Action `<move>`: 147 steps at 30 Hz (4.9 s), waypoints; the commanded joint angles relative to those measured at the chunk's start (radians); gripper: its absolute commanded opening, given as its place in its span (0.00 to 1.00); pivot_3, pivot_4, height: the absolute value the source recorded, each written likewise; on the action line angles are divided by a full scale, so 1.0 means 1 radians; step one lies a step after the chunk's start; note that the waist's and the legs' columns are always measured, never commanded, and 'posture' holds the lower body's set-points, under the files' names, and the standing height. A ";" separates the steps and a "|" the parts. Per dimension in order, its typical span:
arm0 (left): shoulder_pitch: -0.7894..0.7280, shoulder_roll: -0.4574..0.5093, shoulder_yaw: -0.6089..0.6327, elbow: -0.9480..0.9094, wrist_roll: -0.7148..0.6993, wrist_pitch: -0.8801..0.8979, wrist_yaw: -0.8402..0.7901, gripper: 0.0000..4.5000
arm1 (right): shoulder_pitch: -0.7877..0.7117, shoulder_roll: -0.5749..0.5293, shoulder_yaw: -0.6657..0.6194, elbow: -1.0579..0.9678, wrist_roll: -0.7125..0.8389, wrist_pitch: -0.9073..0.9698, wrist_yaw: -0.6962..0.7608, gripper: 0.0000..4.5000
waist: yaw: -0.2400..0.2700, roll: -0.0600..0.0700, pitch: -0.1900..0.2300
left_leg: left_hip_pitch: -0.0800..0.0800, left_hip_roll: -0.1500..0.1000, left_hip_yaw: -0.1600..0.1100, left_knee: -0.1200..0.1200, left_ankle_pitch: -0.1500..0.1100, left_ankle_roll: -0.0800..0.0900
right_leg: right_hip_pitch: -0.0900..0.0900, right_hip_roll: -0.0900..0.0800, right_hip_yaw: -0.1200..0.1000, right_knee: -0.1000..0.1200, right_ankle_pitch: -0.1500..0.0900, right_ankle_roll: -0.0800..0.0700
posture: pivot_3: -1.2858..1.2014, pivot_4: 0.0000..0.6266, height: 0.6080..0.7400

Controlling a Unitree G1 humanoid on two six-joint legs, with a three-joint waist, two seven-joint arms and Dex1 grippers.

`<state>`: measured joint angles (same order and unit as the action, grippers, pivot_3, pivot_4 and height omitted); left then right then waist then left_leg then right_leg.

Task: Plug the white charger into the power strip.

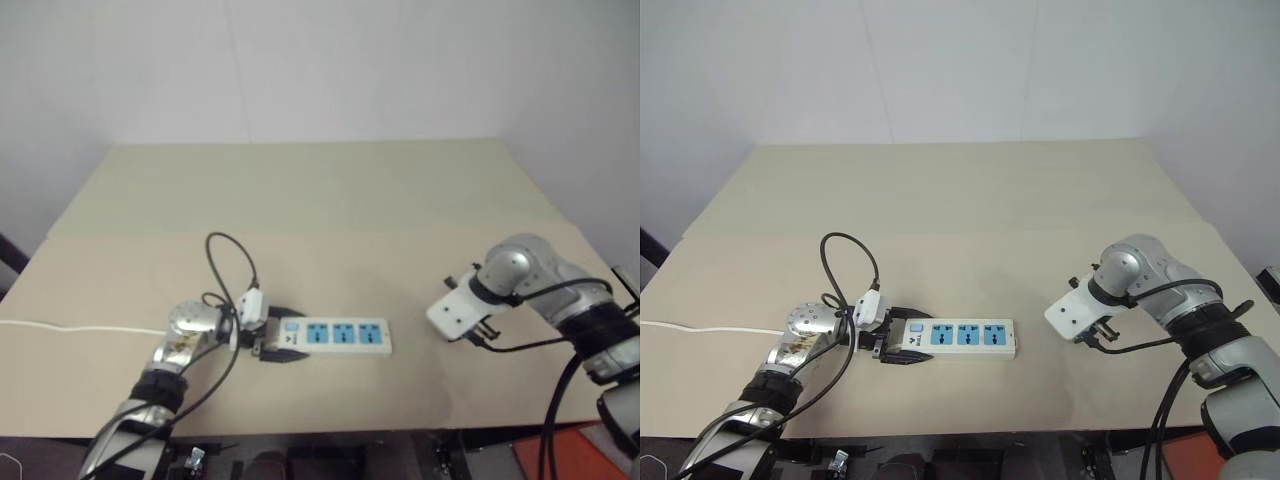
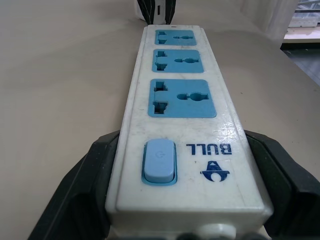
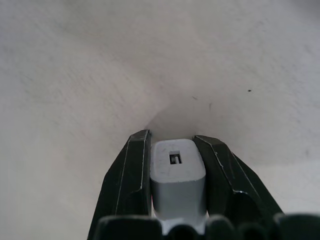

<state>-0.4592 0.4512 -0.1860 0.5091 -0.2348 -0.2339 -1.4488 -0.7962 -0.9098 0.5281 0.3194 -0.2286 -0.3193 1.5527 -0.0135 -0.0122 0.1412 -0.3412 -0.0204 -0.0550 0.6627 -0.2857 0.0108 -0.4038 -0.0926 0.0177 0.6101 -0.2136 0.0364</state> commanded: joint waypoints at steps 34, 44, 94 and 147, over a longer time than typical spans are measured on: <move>0.012 0.002 -0.041 -0.006 0.035 -0.008 -0.001 0.73 | 0.402 0.629 -0.349 -0.356 0.633 0.571 -0.518 0.26 | 0.001 0.000 -0.001 | 0.000 0.000 -0.003 0.000 0.000 0.000 | 0.001 0.001 -0.002 0.002 0.000 0.000 | 0.52 0.24 1.00; 0.009 0.000 -0.043 -0.004 0.036 -0.008 -0.002 0.73 | 0.384 0.672 -0.326 -0.281 0.598 0.503 -0.517 0.26 | 0.001 0.000 -0.001 | 0.000 0.000 -0.003 0.000 0.000 0.000 | 0.001 0.001 -0.002 0.002 0.000 0.000 | 0.52 0.24 1.00; 0.006 0.017 -0.044 -0.009 0.036 0.000 0.028 0.73 | 0.347 0.523 -0.133 -0.038 0.432 0.441 -0.409 0.42 | -0.003 -0.004 -0.009 | 0.018 0.001 -0.003 -0.002 -0.001 0.002 | 0.017 0.001 0.000 0.000 -0.002 0.000 | 0.52 0.24 1.00; 0.318 0.488 0.431 -0.650 -0.339 0.488 0.036 0.99 | 0.563 -0.010 -0.751 -0.508 0.764 0.658 -0.290 1.00 | 0.000 -0.005 -0.001 | -0.011 0.002 0.000 -0.003 -0.002 0.003 | -0.014 0.001 0.000 0.001 -0.001 -0.002 | 0.52 0.24 1.00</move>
<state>-0.1205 0.9342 0.2303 -0.1189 -0.5531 0.2487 -1.4210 -0.2231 -0.9112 -0.2061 -0.1672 0.5280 0.3574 1.2634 -0.0138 -0.0168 0.1404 -0.3525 -0.0181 -0.0551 0.6600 -0.2875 0.0135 -0.4177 -0.0914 0.0177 0.6108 -0.2143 0.0339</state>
